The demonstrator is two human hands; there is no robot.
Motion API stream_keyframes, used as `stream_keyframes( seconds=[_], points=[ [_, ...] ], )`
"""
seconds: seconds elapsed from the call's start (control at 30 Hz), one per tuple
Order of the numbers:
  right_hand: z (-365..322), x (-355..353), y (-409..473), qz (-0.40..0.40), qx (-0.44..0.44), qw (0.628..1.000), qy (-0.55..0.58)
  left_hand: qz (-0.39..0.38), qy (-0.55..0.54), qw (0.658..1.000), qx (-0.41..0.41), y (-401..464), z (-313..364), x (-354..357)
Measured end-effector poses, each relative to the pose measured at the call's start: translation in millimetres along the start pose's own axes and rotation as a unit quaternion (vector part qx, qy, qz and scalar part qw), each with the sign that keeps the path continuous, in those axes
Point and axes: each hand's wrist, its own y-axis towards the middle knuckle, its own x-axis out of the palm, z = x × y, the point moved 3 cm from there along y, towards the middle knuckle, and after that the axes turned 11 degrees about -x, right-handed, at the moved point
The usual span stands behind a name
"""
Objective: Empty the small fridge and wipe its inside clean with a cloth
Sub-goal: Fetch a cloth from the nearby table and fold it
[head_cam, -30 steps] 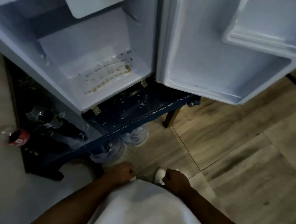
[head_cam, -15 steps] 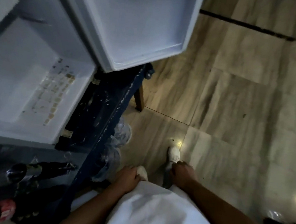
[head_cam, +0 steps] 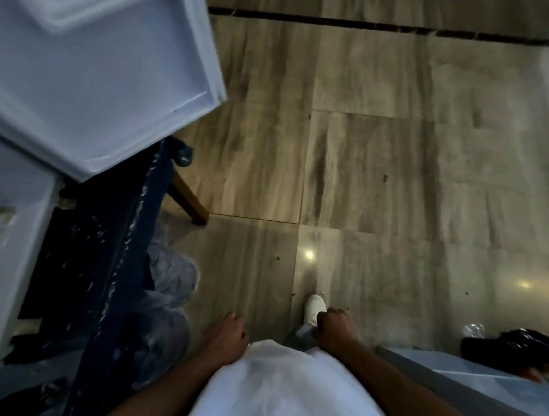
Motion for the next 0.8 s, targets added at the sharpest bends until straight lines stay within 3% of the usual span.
stream_keyframes(
  seconds=[0.43, 0.8],
  points=[
    [133, -69, -7, 0.034, 0.037, 0.996, 0.076, 0.016, 0.111, 0.991, 0.069, 60, 205, -57],
    [173, -131, 51, 0.064, 0.068, 0.989, 0.11, 0.012, 0.139, 0.984, 0.115, 120, 278, -110]
  ],
)
